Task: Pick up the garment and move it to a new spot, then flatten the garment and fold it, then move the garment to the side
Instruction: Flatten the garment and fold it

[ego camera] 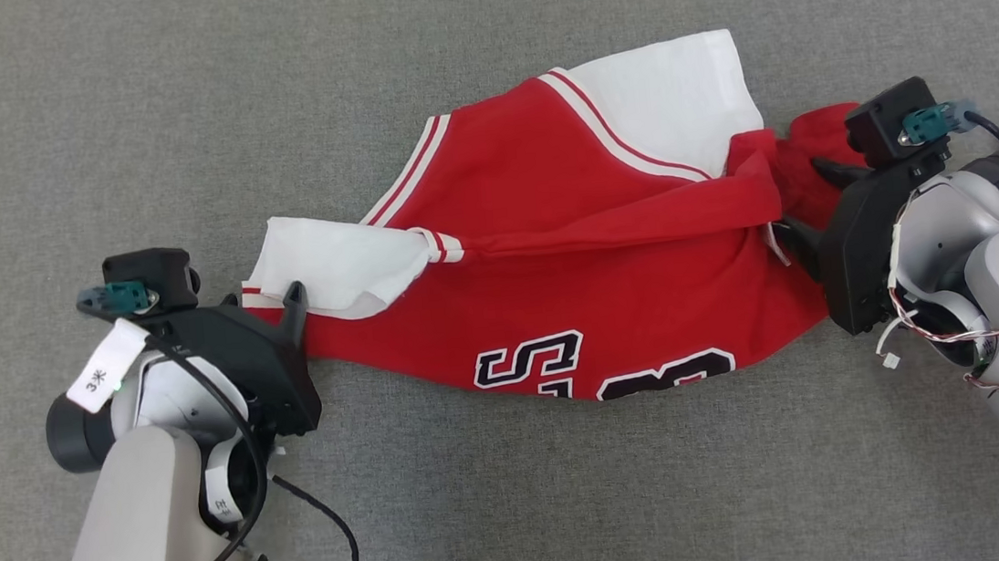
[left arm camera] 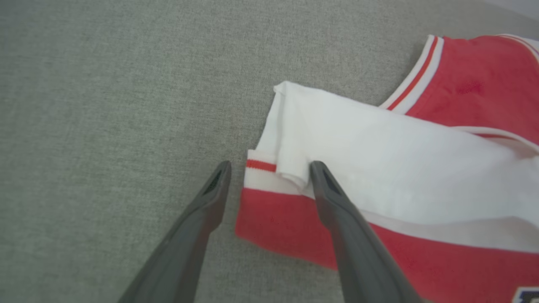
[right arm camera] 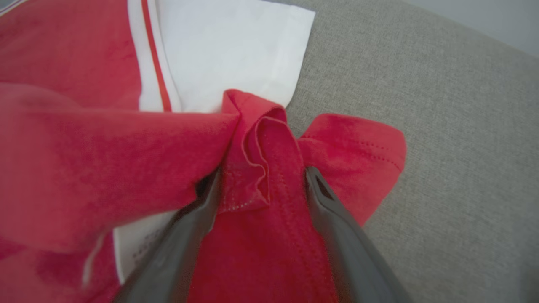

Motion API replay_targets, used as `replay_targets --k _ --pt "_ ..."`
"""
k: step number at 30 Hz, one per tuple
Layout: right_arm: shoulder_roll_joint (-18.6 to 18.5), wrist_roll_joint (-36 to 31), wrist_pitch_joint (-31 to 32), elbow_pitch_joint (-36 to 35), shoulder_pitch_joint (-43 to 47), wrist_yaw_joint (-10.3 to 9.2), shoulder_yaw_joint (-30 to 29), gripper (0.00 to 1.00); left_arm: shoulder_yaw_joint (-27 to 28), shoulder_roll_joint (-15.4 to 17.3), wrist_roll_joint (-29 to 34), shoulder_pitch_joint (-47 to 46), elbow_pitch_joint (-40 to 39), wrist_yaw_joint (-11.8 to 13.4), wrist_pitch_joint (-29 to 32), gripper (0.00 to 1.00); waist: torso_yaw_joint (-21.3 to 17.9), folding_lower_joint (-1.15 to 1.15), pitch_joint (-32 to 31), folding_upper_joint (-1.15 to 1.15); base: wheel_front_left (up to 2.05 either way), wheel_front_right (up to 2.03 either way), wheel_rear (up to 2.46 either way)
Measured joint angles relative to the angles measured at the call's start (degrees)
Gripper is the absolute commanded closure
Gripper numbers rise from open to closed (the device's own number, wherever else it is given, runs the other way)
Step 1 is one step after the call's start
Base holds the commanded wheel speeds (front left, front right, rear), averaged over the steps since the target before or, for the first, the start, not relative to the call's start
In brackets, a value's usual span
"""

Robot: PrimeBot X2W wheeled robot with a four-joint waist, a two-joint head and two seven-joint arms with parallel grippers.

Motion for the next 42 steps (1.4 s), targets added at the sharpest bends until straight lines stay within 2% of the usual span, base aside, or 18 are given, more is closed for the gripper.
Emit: replay_targets --k 1,3,13,22,23,25,26,27,29,31,32,33,35,36,37,38,42 --pt "0.00 0.26 -0.01 0.11 -0.13 0.00 0.42 0.00 -0.03 0.03 0.00 -0.21 0.10 -0.01 -0.04 0.08 -0.07 0.00 0.08 0.00 0.00 0.00 0.00" --pt "-0.30 1.01 -0.31 0.58 -0.62 0.00 1.03 0.00 -0.46 -0.05 0.12 -0.74 0.09 -0.02 -0.85 0.00 -0.25 0.00 0.39 0.00 0.00 0.00 0.00" --pt "-1.88 3.25 -1.97 2.59 -0.96 0.08 2.45 0.00 -2.57 1.24 5.16 -1.53 -2.03 0.11 -4.66 0.00 -0.43 0.00 0.38 0.00 0.00 0.00 0.00" --pt "-2.30 4.24 -2.65 4.16 -1.90 0.08 4.11 0.00 -4.00 -0.07 4.02 0.09 -2.13 0.01 -4.37 0.00 -0.27 0.00 -0.10 -0.01 0.00 0.00 0.00" --pt "-2.31 4.38 -2.91 4.28 -1.92 0.08 4.26 0.00 -4.09 -0.12 4.02 0.59 -2.00 0.01 -4.20 0.03 -0.27 0.00 -0.12 0.00 0.00 0.00 0.00" --pt "-2.34 4.74 -3.05 4.56 -1.98 0.08 4.63 0.00 -4.15 -0.12 4.02 0.82 -1.82 0.01 -4.17 0.17 -0.28 0.00 -0.14 0.00 0.00 0.00 0.00" --pt "-2.36 4.74 -3.07 4.70 -2.07 0.08 4.80 0.00 -4.16 -0.12 4.02 0.77 -1.82 0.01 -4.16 0.18 -0.29 0.00 -0.15 0.00 0.00 0.00 0.00" --pt "-2.38 4.75 -3.25 4.86 -2.13 0.08 4.99 0.00 -4.16 -0.12 4.02 0.76 -1.82 0.01 -4.15 0.24 -0.30 0.00 -0.17 0.00 0.00 0.00 0.00" --pt "-2.40 5.00 -3.54 5.17 -2.21 0.08 5.28 0.00 -4.09 -0.11 4.02 0.76 -1.82 0.03 -4.13 0.23 -0.35 0.00 -0.22 0.00 0.00 0.00 0.00" --pt "-2.41 5.23 -3.66 5.35 -2.35 0.08 5.52 0.00 -4.01 -0.11 4.02 0.76 -1.81 0.03 -4.13 0.32 -0.41 0.00 -0.25 0.00 0.00 0.00 0.00" --pt "-2.42 5.24 -3.82 5.42 -2.41 0.08 5.67 0.00 -3.99 -0.11 4.02 0.76 -1.82 0.03 -4.13 0.42 -0.44 0.00 -0.27 0.00 0.00 0.00 0.00" --pt "-2.45 5.25 -3.98 5.48 -2.50 0.08 5.87 0.00 -3.97 -0.11 4.02 0.75 -1.82 0.03 -4.14 0.56 -0.47 0.00 -0.28 0.00 0.00 0.00 0.00" --pt "-2.48 5.42 -3.99 5.59 -2.74 0.08 6.24 0.00 -3.97 -0.11 4.02 0.74 -1.87 0.03 -4.15 0.67 -0.53 0.00 -0.28 0.00 0.00 0.00 0.00" --pt "-2.50 5.60 -3.99 5.66 -2.87 0.08 6.45 0.00 -3.98 -0.12 4.02 0.74 -1.93 0.03 -4.20 0.84 -0.56 0.00 -0.28 0.00 0.00 0.00 0.00" --pt "-2.56 5.78 -4.00 5.72 -2.96 0.08 6.66 0.00 -3.98 -0.12 4.02 0.73 -1.97 0.03 -4.20 0.95 -0.58 0.00 -0.26 0.00 0.00 0.00 0.00" --pt "-2.64 5.81 -4.07 5.76 -3.04 0.08 6.90 0.00 -3.98 -0.12 4.02 0.73 -1.99 0.07 -4.21 1.00 -0.59 0.00 -0.25 0.00 0.00 0.00 0.00" --pt "-2.93 5.97 -4.52 5.82 -3.19 0.08 7.60 0.00 -3.99 -0.12 4.02 0.73 -2.20 0.08 -4.25 1.00 -0.61 0.00 -0.16 -0.01 0.00 0.00 0.00"
